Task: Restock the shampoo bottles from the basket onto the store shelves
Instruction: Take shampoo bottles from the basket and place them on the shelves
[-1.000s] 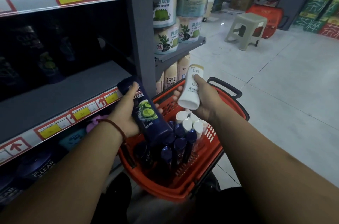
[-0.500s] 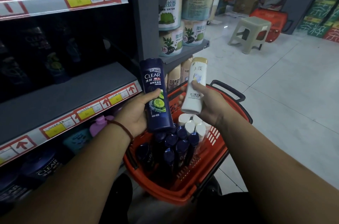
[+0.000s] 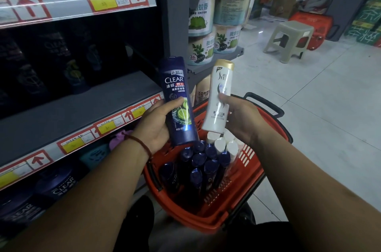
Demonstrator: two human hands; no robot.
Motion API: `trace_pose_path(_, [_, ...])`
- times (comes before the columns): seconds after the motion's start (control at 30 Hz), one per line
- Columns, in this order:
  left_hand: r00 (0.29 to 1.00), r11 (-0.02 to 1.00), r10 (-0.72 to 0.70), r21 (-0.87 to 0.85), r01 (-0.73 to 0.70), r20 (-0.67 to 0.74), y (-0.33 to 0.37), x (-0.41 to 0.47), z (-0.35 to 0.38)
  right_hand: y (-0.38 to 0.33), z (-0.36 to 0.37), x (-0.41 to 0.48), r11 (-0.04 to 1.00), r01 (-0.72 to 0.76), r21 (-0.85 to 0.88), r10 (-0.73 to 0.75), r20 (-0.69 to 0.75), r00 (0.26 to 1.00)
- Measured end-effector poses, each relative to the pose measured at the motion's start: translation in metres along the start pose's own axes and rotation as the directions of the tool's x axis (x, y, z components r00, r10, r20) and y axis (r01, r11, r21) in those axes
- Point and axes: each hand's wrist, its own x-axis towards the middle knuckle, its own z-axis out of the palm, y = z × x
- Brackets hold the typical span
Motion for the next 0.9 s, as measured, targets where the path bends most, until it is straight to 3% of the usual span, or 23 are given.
trace_pose_path(0.33, [0.989, 0.982, 0.122, 0.159, -0.107, -0.089, 0.014, -0.01, -0.023, 0.002, 0.011, -0.006, 0.969, 0.084, -0.23, -0.071, 0.064, 0.995])
trace_pose_path(0.67, [0.981, 0.955, 0.181, 0.251, -0.158, -0.071, 0.028, -0.031, -0.054, 0.0, 0.036, -0.006, 0.954, 0.135, -0.269, -0.102, 0.132, 0.986])
trace_pose_path(0.9, [0.957, 0.906, 0.288, 0.338, -0.255, -0.048, 0.063, -0.088, -0.063, -0.026, 0.073, -0.032, 0.927, 0.239, -0.289, -0.161, 0.269, 0.95])
